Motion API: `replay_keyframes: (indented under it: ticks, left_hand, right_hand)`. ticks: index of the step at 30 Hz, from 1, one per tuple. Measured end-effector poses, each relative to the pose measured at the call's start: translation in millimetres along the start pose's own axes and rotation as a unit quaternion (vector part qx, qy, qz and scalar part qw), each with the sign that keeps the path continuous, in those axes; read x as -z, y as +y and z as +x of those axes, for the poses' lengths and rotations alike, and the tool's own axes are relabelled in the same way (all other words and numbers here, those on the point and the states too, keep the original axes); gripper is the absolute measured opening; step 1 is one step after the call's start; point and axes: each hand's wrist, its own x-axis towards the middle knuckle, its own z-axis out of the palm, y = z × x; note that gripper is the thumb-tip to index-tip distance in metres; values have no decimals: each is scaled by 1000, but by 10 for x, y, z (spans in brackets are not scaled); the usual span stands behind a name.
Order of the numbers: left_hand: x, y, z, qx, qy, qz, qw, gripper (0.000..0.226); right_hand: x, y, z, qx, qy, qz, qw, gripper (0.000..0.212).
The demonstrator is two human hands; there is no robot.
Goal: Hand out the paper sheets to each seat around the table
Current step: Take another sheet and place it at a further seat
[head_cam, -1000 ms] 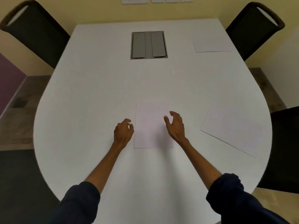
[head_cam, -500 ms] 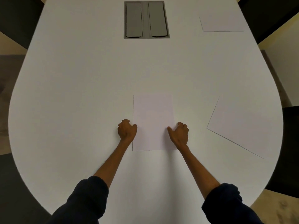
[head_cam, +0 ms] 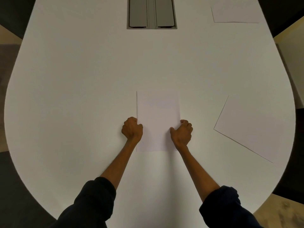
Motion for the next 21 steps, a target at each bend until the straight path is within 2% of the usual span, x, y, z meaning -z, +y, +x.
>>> replay_keyframes:
  ticks: [3, 10, 14, 21]
  left_hand:
    - [5, 2, -2, 9, 7, -30, 999, 19]
    - [14, -16, 22, 25, -4, -76, 997, 23]
    - [52, -21, 39, 18, -13, -113, 993, 21]
    - [251, 61, -13, -58, -55, -204, 976, 22]
  right_hand:
    - [7, -1, -8, 11, 12, 13, 1000, 50]
    - [82, 3, 80, -15, 43, 107, 993, 20]
    - [140, -13, 113, -52, 47, 166, 984, 20]
    - [345, -137, 124, -83, 58, 303, 948, 11]
